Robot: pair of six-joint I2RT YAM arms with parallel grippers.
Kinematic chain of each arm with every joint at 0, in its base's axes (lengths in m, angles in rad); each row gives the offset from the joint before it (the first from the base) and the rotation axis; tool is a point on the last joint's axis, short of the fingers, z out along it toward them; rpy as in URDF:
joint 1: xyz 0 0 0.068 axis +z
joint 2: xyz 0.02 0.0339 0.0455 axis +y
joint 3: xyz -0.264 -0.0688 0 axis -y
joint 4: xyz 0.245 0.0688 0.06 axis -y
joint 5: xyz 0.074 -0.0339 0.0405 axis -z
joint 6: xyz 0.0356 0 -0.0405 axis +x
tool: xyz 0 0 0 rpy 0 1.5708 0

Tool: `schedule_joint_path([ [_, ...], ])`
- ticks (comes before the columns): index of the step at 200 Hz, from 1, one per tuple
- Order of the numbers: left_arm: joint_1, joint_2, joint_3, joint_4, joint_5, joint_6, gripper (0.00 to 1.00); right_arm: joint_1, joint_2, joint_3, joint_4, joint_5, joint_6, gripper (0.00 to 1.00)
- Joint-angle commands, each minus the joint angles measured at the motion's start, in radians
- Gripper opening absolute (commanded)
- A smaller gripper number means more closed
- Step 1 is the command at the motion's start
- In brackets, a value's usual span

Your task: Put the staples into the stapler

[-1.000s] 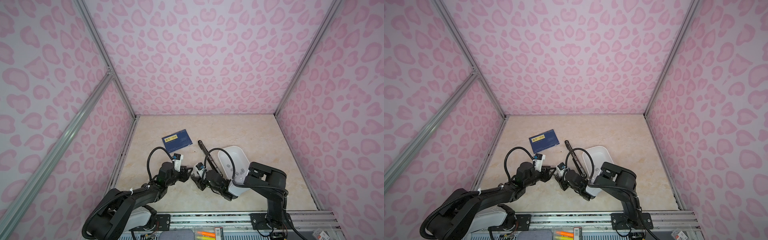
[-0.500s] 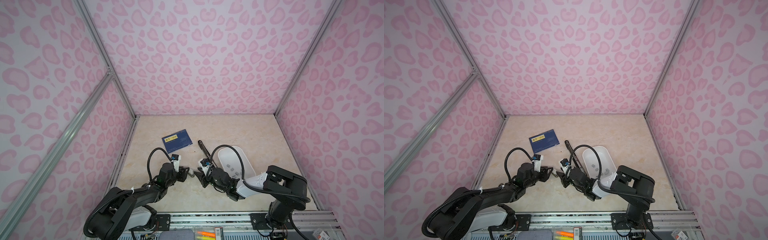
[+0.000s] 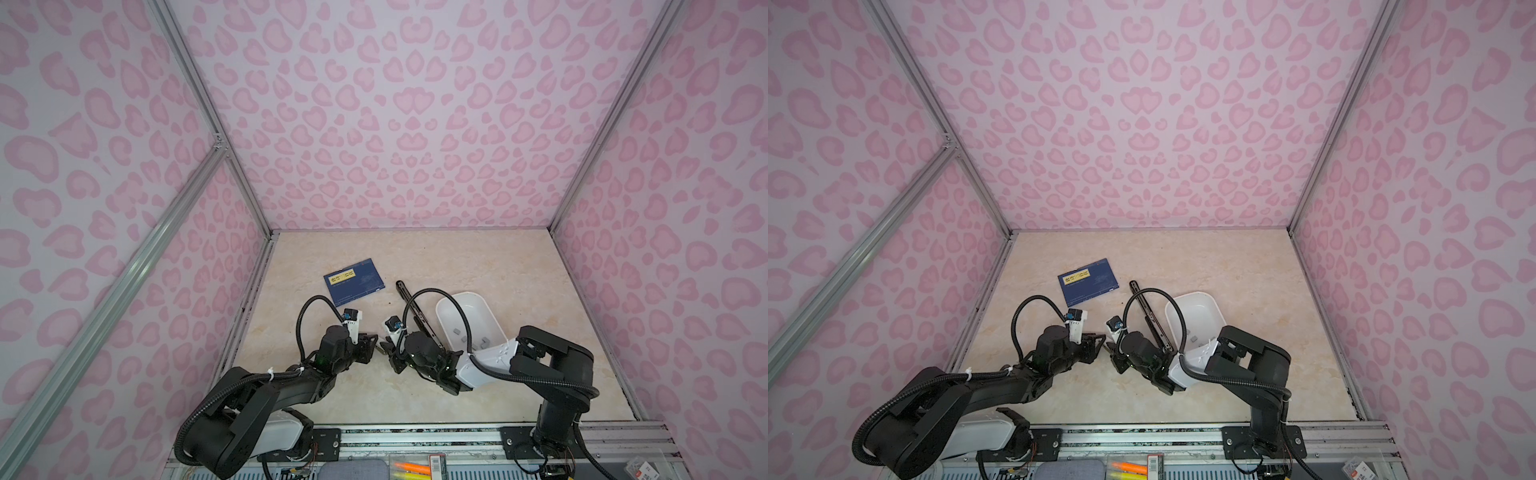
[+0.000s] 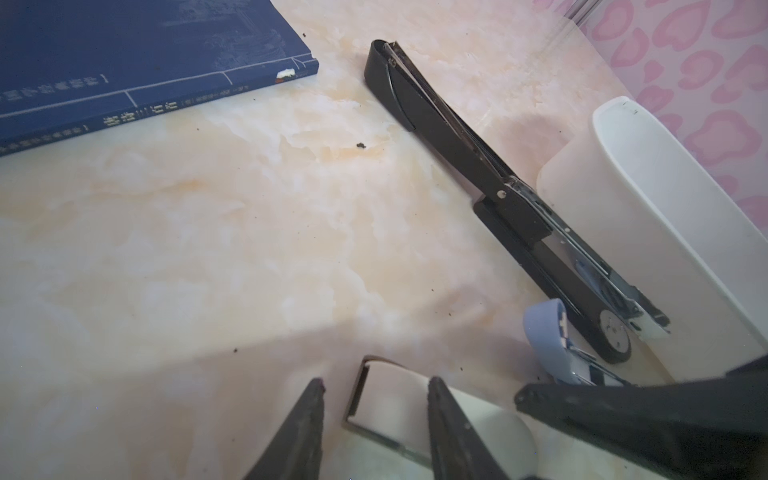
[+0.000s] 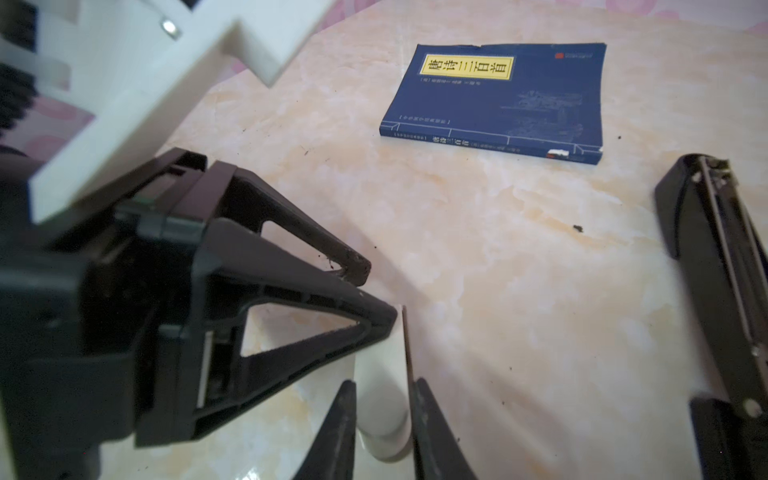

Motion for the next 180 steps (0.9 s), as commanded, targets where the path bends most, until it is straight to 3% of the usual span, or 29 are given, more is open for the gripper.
schedule_joint_path([
  [1, -0.002, 0.005, -0.001, 0.013, -0.001, 0.011, 0.42, 0.002, 0.025, 0.009, -0.011, 0.012, 0.001, 0.25],
  [112, -0.003, 0.009, -0.011, 0.034, -0.004, 0.012, 0.39, 0.021, 0.121, -0.004, -0.007, 0.034, 0.045, 0.21],
  [180, -0.003, -0.019, -0.002, 0.008, -0.002, 0.009, 0.39, 0.02, 0.049, 0.023, -0.063, 0.056, 0.061, 0.22],
])
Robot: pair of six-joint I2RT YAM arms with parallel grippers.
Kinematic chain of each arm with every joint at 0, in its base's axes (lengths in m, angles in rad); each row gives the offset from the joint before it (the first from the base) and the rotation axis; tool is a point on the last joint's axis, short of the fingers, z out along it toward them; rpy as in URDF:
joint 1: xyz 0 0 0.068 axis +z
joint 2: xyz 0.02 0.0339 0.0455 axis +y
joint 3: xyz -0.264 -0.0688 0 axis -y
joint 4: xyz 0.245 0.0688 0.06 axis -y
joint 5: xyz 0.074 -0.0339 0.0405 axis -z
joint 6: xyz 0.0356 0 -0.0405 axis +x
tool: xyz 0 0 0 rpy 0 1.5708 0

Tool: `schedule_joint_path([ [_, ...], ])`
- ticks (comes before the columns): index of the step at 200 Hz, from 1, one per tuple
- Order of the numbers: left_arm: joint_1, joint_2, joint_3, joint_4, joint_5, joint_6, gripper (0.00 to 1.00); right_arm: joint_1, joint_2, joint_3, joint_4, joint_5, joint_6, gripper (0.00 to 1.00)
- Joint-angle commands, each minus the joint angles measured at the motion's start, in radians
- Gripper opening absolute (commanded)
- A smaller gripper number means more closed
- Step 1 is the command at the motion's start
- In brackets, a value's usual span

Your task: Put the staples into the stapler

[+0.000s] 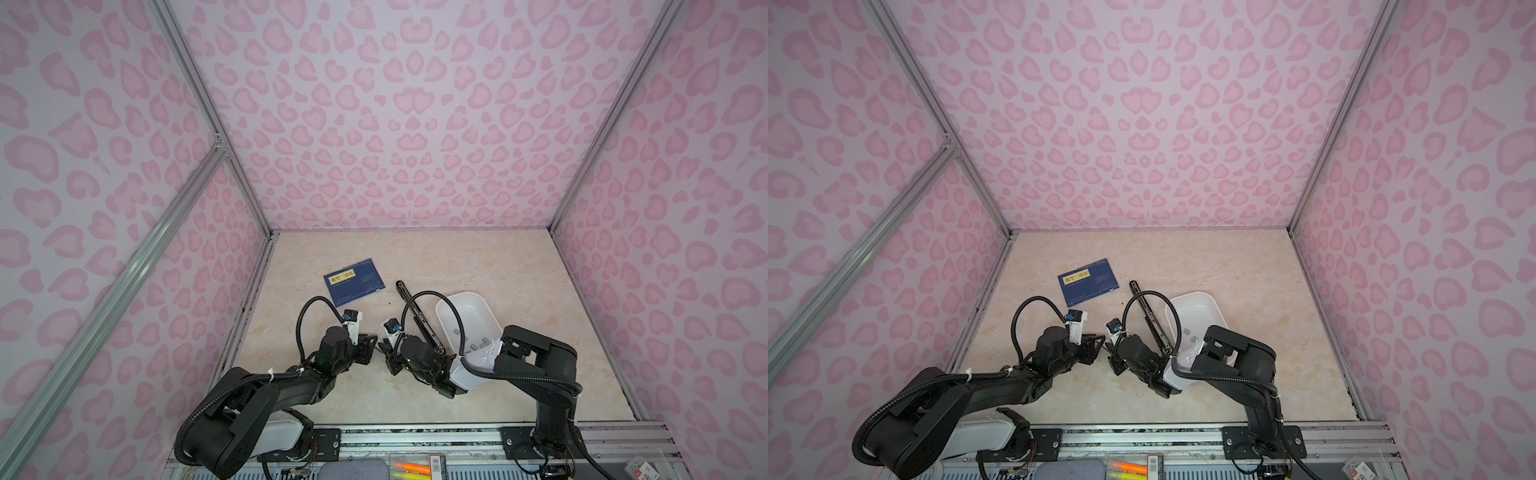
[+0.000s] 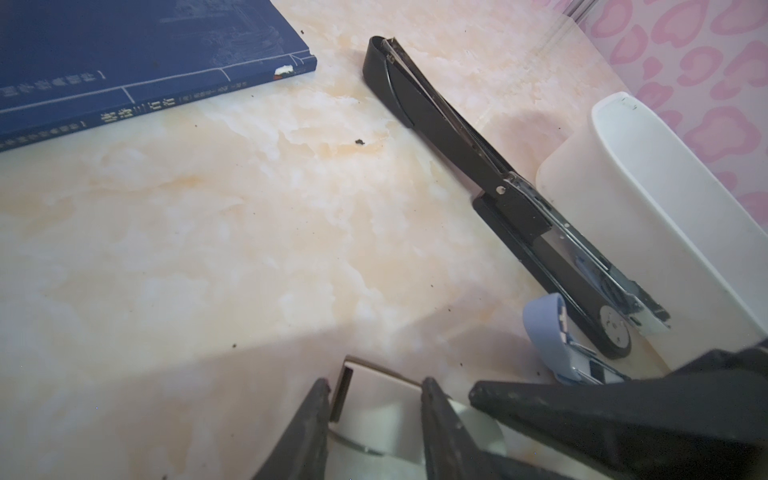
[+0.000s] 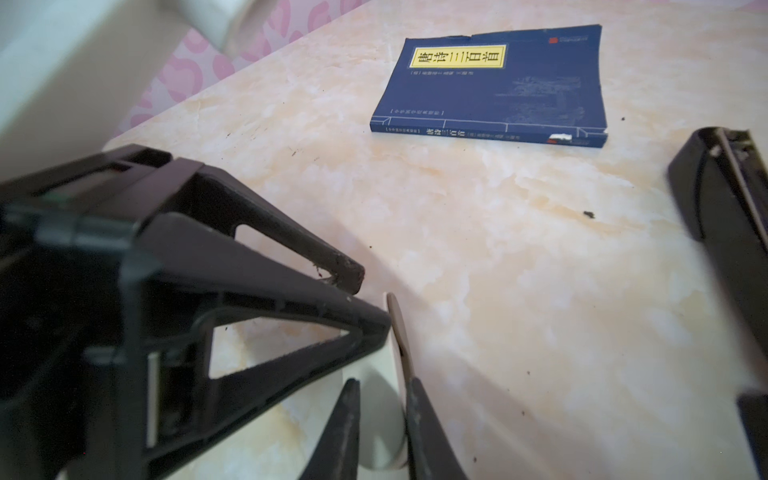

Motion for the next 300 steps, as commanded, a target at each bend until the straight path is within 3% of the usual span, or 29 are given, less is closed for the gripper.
schedule_joint_path([
  [1, -0.001, -0.013, 0.005, 0.002, 0.001, 0.007, 0.39, 0.002, -0.014, 0.015, -0.127, 0.009, 0.01, 0.22],
  [114, -0.001, -0.083, 0.026, -0.071, -0.013, 0.008, 0.41, 0.002, -0.049, 0.07, -0.21, 0.016, 0.011, 0.24],
  [143, -0.001, -0.133, 0.05, -0.127, -0.053, -0.002, 0.42, 0.002, -0.126, 0.049, -0.24, 0.05, 0.007, 0.37],
  [194, -0.012, -0.354, 0.121, -0.307, -0.045, -0.019, 0.52, 0.002, -0.312, -0.035, -0.489, 0.189, 0.063, 0.47],
  [233, -0.144, -0.447, 0.135, -0.328, -0.099, -0.081, 0.63, 0.002, -0.41, -0.171, -0.565, 0.186, 0.115, 0.54],
  [300, -0.383, -0.251, 0.225, -0.277, -0.279, -0.252, 0.63, -0.004, -0.4, -0.221, -0.561, 0.155, 0.136, 0.58],
])
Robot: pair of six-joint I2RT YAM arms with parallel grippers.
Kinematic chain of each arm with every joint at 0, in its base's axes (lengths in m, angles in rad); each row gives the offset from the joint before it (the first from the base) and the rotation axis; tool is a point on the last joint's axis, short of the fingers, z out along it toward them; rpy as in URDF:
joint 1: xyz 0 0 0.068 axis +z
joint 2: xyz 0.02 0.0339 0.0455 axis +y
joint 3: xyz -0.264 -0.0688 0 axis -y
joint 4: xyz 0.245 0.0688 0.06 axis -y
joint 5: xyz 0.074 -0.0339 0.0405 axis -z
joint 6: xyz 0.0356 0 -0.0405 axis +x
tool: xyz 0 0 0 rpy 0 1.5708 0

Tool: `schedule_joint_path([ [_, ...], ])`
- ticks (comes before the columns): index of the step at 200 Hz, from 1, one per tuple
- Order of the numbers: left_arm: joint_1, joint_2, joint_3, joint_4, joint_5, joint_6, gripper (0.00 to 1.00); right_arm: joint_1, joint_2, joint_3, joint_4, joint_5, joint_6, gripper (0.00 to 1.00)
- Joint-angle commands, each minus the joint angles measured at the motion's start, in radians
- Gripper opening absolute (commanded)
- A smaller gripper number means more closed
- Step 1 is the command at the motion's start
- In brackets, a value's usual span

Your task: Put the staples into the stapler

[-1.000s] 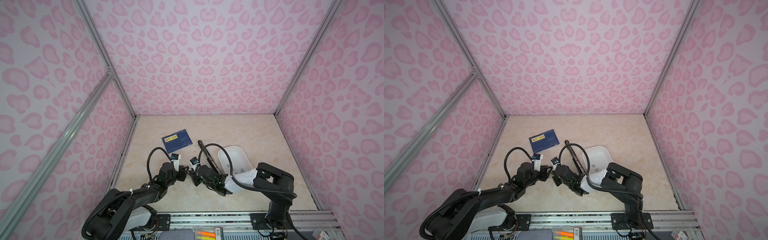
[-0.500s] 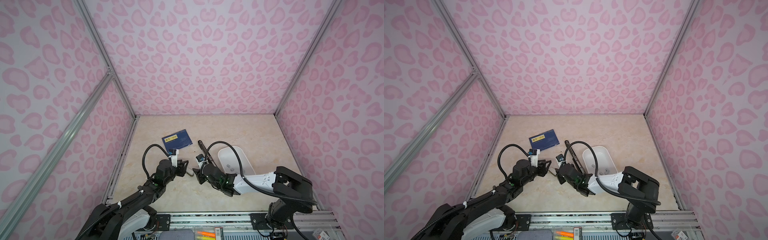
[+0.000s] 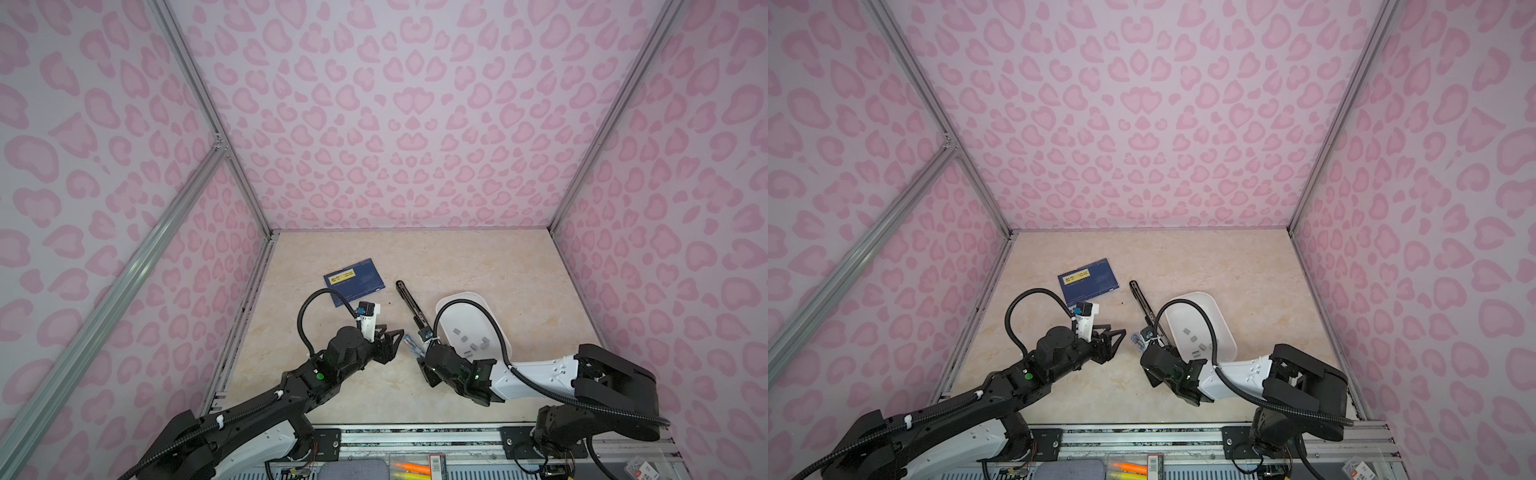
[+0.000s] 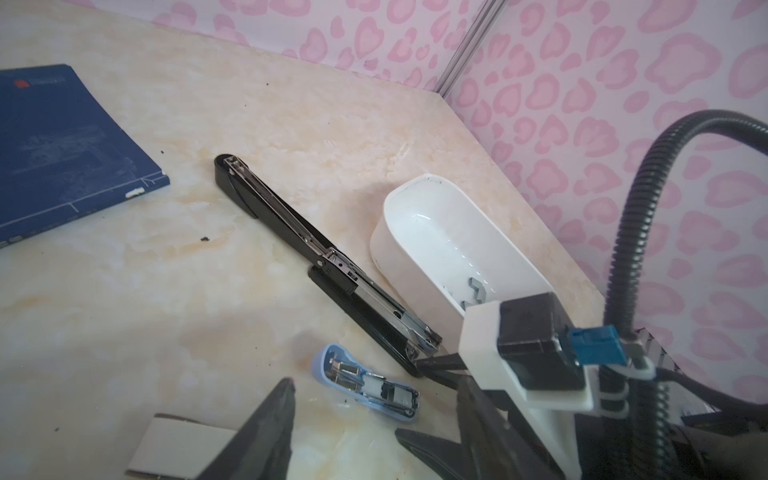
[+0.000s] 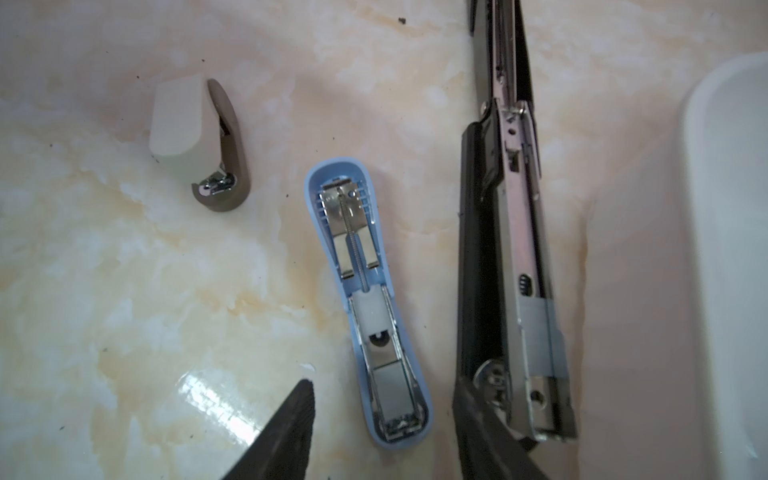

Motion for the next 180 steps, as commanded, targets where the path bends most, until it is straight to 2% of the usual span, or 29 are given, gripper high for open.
schedule_joint_path([
  [1, -0.056, 0.043, 0.025, 0.042, -0.1, -0.097, 0.63, -0.002, 0.003, -0.019, 0.001, 0.005, 0.025, 0.58],
  [32, -0.098, 0.08, 0.036, 0.047, -0.148, -0.179, 0.64, -0.014, 0.011, -0.04, 0.016, 0.0, 0.033, 0.59],
  [92, -0.115, 0.182, 0.063, 0.076, -0.139, -0.217, 0.65, -0.02, 0.062, -0.044, 0.054, -0.016, 0.034, 0.6],
  [132, -0.122, 0.214, 0.06, 0.083, -0.182, -0.275, 0.65, -0.019, 0.088, -0.038, 0.081, -0.043, 0.046, 0.47],
  [180, -0.12, 0.204, 0.047, 0.075, -0.222, -0.291, 0.66, -0.01, 0.077, -0.039, 0.067, -0.02, 0.045, 0.48],
])
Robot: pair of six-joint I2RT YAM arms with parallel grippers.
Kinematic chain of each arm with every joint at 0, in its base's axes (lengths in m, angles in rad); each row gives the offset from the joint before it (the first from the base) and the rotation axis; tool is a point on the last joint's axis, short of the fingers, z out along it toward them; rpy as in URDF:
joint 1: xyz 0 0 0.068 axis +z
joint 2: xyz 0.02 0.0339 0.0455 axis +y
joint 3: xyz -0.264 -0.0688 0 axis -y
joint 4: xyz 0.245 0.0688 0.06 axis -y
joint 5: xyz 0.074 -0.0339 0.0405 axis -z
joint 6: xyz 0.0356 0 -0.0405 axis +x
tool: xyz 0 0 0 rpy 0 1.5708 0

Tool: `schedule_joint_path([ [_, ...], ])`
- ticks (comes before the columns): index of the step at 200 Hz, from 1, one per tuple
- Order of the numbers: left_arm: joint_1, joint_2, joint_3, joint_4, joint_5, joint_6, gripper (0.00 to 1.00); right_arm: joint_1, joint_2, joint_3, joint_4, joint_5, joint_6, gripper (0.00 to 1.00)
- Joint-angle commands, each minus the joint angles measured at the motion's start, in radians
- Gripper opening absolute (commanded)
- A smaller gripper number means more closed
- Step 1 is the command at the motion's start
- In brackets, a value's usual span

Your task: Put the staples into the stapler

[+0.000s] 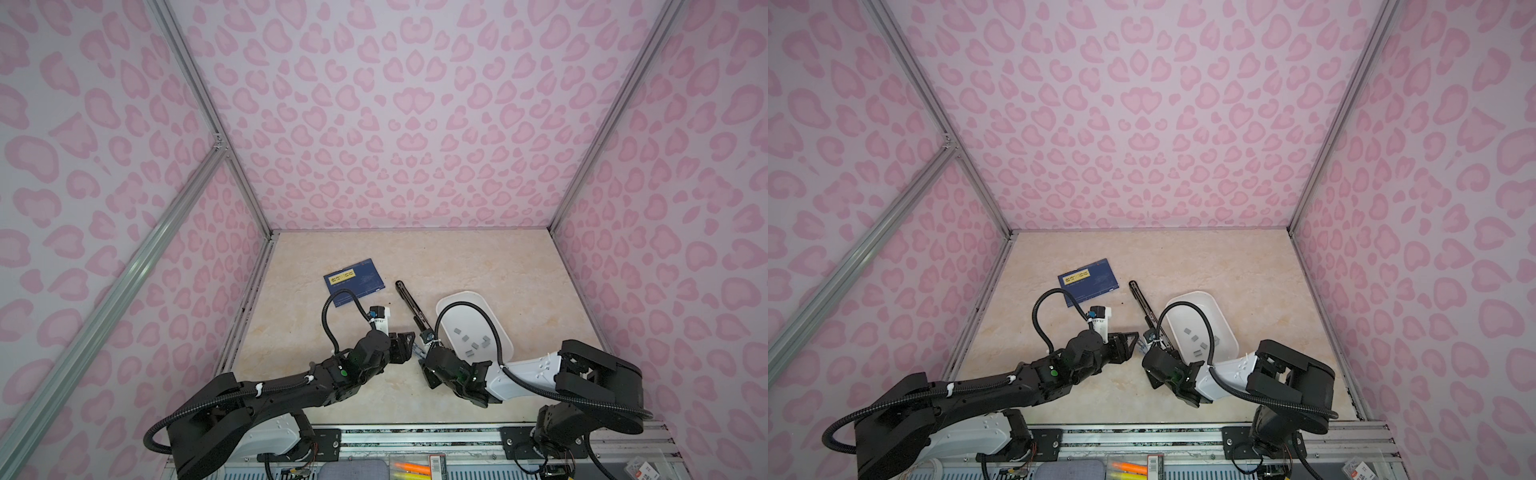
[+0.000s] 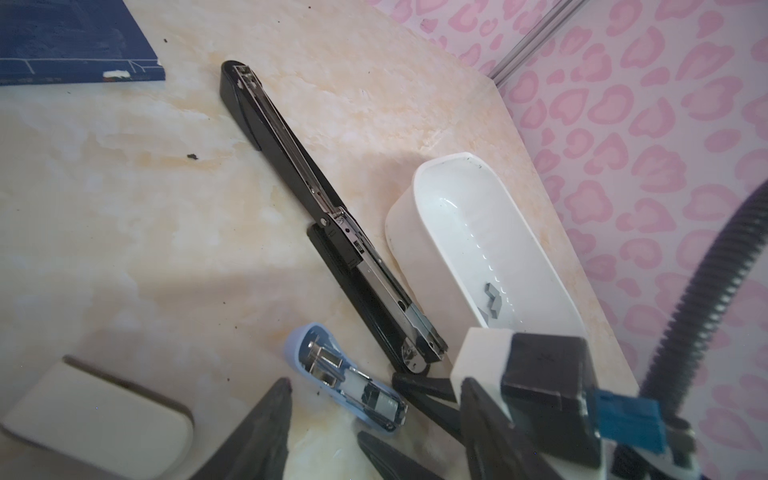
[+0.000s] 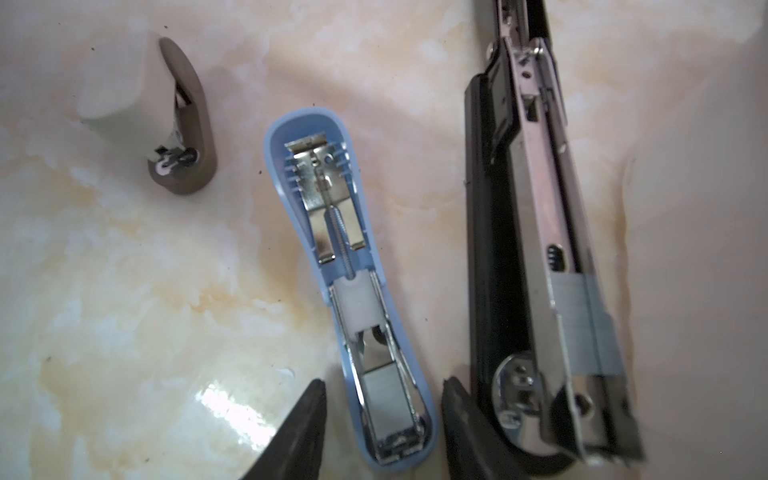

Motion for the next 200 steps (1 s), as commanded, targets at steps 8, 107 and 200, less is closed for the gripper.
schedule_joint_path([
  [8, 0.0, 0.002, -0.008, 0.032, -0.033, -0.039, 0.66, 0.002, 0.009, -0.004, -0.031, 0.005, 0.009, 0.48],
  [107, 0.026, 0.134, 0.021, 0.118, 0.028, -0.113, 0.67, 0.045, 0.026, -0.022, 0.03, 0.031, 0.025, 0.29],
  [200, 0.173, 0.35, 0.067, 0.288, 0.254, -0.082, 0.63, 0.043, 0.069, -0.135, 0.335, 0.001, 0.002, 0.24],
])
